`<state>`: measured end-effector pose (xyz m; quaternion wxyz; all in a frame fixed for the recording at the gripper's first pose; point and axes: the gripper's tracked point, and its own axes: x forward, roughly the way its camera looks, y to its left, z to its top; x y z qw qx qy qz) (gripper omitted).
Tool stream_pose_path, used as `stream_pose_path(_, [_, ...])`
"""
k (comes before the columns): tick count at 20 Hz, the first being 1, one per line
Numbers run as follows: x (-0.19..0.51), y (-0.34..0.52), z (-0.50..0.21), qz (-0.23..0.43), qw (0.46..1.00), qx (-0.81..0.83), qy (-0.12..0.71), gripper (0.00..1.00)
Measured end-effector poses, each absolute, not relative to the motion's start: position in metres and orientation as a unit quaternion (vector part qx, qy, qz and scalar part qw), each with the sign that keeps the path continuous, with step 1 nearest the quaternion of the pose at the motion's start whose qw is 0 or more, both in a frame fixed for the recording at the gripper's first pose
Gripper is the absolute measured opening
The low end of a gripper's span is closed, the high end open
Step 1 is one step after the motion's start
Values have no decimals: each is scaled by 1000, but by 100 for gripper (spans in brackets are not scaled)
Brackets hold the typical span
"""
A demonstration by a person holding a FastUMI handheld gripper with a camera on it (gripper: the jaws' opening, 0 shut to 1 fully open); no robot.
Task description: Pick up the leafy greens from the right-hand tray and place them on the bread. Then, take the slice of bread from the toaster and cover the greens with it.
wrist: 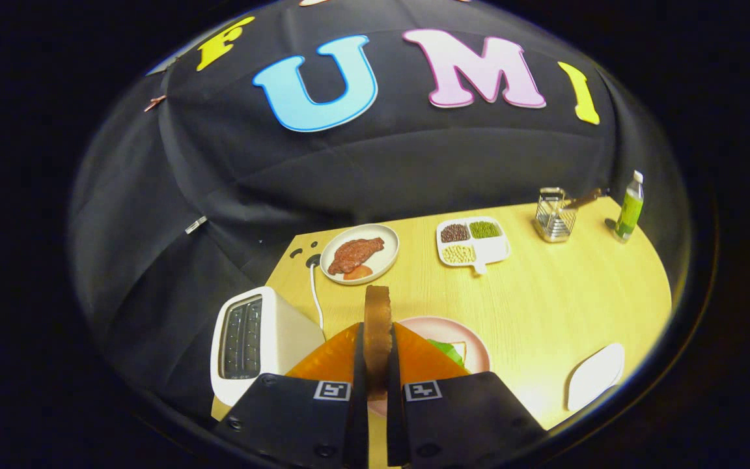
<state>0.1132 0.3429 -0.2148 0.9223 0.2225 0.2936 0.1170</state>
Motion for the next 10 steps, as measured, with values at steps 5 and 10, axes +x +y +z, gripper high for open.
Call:
stream_pose_path(5, [125,351,-259,98,903,274,317,15])
stream_pose_path(10, [128,337,-305,71,873,345,336,16])
